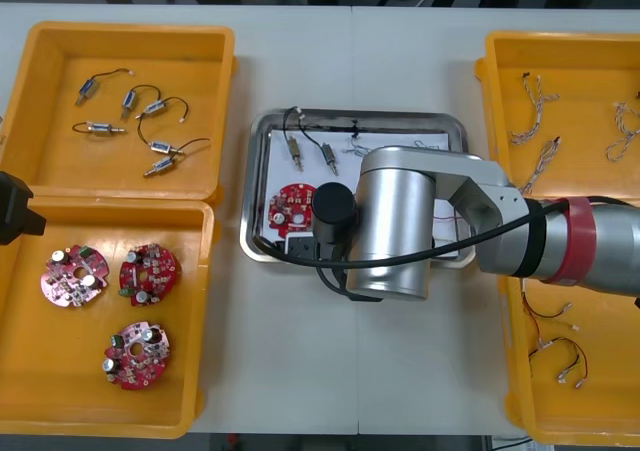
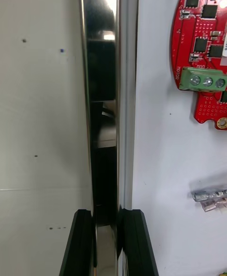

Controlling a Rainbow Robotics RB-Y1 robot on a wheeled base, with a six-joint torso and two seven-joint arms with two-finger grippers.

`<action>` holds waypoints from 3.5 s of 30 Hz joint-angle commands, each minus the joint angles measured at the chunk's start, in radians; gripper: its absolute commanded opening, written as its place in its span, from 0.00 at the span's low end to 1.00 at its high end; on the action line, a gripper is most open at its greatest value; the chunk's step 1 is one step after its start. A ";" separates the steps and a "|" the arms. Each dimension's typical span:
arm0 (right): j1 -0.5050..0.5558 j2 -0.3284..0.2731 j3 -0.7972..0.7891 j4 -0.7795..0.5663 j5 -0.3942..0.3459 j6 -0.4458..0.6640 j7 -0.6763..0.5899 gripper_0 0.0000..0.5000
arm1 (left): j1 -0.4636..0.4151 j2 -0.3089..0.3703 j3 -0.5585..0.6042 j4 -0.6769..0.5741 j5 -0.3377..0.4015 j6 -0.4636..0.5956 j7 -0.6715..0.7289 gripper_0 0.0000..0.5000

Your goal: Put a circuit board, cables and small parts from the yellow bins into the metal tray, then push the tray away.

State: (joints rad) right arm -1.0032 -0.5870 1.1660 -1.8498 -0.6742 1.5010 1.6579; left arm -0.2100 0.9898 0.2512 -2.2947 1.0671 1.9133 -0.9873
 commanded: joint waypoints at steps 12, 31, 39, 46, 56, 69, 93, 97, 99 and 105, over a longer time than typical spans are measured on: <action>-0.081 -0.004 -0.043 0.106 0.062 -0.102 0.091 0.00 | 0.015 -0.013 0.033 -0.028 -0.009 0.007 -0.034 1.00; -0.104 -0.010 -0.074 0.155 0.130 -0.174 0.148 0.00 | 0.015 -0.013 0.033 -0.028 -0.009 0.007 -0.034 1.00; -0.107 -0.028 -0.074 0.175 0.153 -0.228 0.160 0.00 | 0.015 -0.013 0.033 -0.028 -0.009 0.007 -0.034 1.00; -0.134 -0.030 -0.074 0.228 0.153 -0.261 0.175 0.00 | 0.015 -0.013 0.033 -0.028 -0.009 0.007 -0.034 1.00; -0.173 -0.016 -0.074 0.308 0.146 -0.297 0.192 0.00 | 0.015 -0.013 0.033 -0.028 -0.009 0.007 -0.034 1.00; -0.203 0.001 -0.074 0.370 0.131 -0.364 0.207 0.00 | 0.015 -0.013 0.033 -0.028 -0.009 0.007 -0.034 1.00; -0.229 0.027 -0.074 0.445 0.136 -0.439 0.227 0.00 | 0.015 -0.013 0.033 -0.028 -0.009 0.007 -0.034 1.00; -0.229 0.029 -0.074 0.445 0.136 -0.439 0.227 0.09 | 0.015 -0.013 0.033 -0.028 -0.009 0.007 -0.034 1.00; -0.229 0.027 -0.074 0.445 0.134 -0.439 0.226 0.55 | 0.015 -0.013 0.033 -0.028 -0.009 0.007 -0.034 1.00; -0.229 0.027 -0.075 0.445 0.134 -0.439 0.221 1.00 | 0.015 -0.013 0.033 -0.028 -0.009 0.007 -0.034 1.00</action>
State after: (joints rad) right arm -1.1729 -0.5744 1.1251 -1.4003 -0.5365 1.0728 1.8434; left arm -0.2100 0.9897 0.2513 -2.2953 1.0671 1.9133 -0.9873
